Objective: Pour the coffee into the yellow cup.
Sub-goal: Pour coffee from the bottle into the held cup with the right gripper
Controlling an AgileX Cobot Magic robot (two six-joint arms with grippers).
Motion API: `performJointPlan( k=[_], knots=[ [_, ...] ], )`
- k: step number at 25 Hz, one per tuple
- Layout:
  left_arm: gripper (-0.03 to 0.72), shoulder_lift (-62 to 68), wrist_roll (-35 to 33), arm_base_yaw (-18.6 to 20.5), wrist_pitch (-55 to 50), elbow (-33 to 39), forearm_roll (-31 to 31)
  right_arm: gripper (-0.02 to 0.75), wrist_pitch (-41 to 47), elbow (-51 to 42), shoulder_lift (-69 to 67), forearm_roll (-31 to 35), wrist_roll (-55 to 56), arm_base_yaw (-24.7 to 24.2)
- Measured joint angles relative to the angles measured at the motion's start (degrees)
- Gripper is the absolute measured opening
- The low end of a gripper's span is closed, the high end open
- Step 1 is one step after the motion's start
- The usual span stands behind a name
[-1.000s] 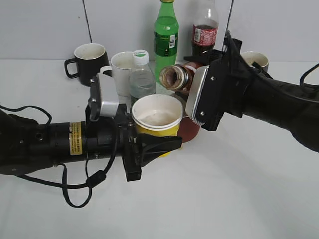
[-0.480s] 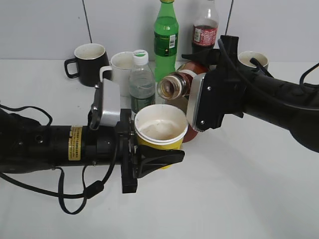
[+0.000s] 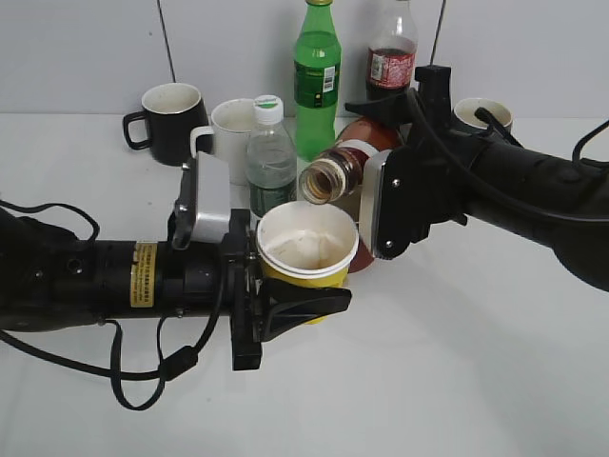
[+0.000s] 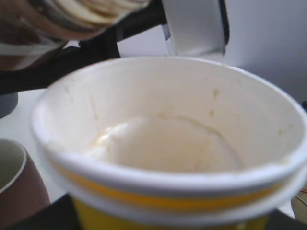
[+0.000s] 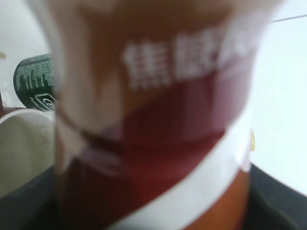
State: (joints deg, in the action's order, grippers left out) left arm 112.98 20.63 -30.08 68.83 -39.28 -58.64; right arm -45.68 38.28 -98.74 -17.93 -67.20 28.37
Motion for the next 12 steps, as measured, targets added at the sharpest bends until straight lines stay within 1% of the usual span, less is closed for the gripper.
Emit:
performJointPlan(
  k=[12],
  knots=[
    [0.377, 0.0, 0.0, 0.0, 0.28, 0.0, 0.0, 0.503, -1.33, 0.0, 0.0, 0.85, -7.34, 0.06]
  ],
)
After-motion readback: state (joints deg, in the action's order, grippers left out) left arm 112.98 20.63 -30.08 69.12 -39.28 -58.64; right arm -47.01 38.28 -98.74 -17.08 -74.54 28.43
